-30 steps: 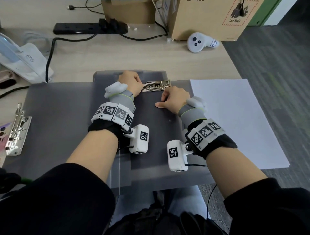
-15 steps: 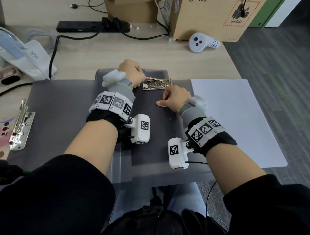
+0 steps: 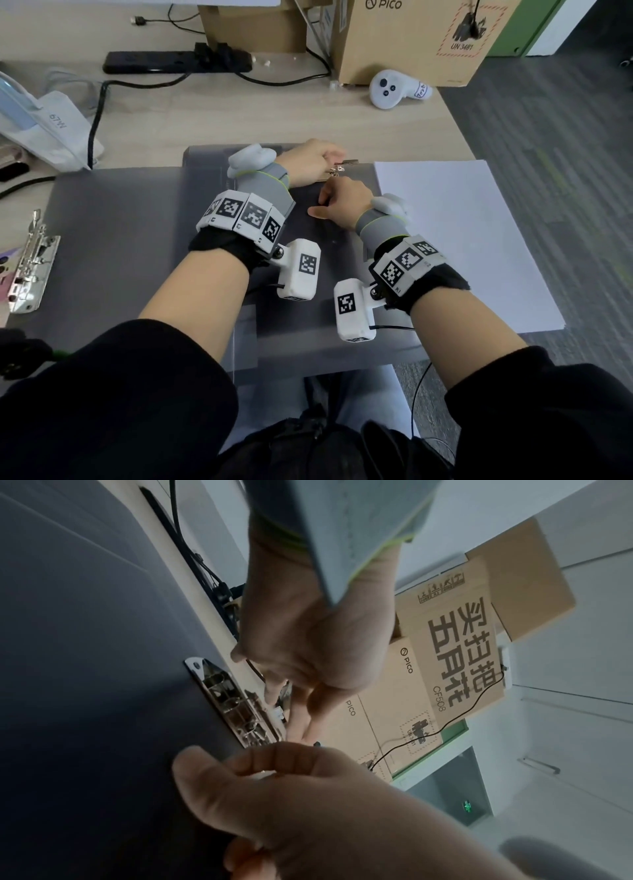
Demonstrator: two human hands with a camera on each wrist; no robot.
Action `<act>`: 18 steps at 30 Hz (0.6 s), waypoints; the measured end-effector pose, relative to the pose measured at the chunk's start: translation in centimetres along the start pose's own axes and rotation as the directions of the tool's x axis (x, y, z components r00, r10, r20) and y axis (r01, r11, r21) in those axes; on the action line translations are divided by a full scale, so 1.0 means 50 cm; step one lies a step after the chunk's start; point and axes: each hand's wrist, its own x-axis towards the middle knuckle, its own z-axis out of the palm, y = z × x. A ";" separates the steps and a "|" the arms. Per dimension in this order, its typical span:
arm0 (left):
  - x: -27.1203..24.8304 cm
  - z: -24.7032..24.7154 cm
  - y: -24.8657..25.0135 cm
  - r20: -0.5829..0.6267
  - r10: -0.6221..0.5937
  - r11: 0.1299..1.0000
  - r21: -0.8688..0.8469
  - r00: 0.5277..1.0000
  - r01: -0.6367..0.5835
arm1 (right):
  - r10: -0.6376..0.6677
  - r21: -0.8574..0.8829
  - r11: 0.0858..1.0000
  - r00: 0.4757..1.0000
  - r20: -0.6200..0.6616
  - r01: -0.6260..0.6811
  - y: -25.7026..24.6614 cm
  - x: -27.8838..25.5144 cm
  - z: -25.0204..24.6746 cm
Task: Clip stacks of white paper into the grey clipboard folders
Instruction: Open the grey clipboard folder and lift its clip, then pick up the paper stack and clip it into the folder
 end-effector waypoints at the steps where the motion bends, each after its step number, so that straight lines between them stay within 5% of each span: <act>1: -0.003 -0.002 0.006 -0.041 0.011 0.999 -0.033 0.999 -0.013 | -0.008 0.032 0.999 1.000 0.022 0.008 0.001 -0.004 -0.006; 5: -0.028 -0.016 0.030 -0.145 0.080 0.992 -0.088 0.986 -0.094 | -0.057 0.221 0.974 0.996 0.072 0.040 0.009 -0.033 -0.031; 9: -0.049 -0.001 0.051 -0.154 0.115 0.987 -0.098 0.981 -0.131 | -0.070 0.274 0.958 0.994 -0.080 0.090 0.042 -0.076 -0.049; 18: -0.083 0.122 0.109 -0.053 0.114 0.991 -0.068 0.992 -0.117 | 0.167 0.339 0.940 0.922 -0.349 -0.042 0.184 -0.196 -0.106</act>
